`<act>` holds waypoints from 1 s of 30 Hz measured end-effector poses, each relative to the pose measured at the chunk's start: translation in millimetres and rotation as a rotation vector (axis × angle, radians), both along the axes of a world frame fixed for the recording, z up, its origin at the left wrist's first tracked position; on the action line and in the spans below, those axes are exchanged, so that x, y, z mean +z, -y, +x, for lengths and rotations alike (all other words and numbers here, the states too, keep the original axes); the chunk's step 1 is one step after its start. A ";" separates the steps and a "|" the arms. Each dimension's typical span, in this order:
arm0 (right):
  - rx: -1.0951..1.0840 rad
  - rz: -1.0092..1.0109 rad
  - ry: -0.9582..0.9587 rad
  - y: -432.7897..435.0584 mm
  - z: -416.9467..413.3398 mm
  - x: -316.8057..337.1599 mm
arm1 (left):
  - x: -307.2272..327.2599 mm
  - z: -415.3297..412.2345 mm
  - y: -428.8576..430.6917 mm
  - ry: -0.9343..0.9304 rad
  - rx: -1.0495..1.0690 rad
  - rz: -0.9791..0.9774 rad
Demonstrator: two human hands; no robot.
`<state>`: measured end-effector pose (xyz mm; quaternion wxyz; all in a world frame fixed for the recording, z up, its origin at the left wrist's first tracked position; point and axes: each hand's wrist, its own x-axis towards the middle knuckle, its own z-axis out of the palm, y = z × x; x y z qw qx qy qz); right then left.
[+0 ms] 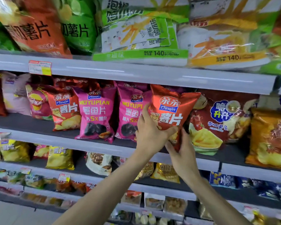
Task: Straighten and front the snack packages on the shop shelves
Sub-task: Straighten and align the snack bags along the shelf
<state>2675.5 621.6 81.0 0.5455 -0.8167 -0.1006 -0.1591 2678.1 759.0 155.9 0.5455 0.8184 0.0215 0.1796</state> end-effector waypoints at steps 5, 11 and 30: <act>-0.138 -0.088 0.006 10.3 25.5 2.4 | -9.0 24.8 -1.6 -0.016 -0.142 -0.240; -0.195 -0.234 0.013 6.4 33.4 -7.5 | -25.1 34.5 -10.0 -0.129 -0.202 -0.371; -0.278 -0.402 0.009 -12.3 34.1 -7.0 | -52.8 38.0 -47.4 -0.237 -0.313 0.147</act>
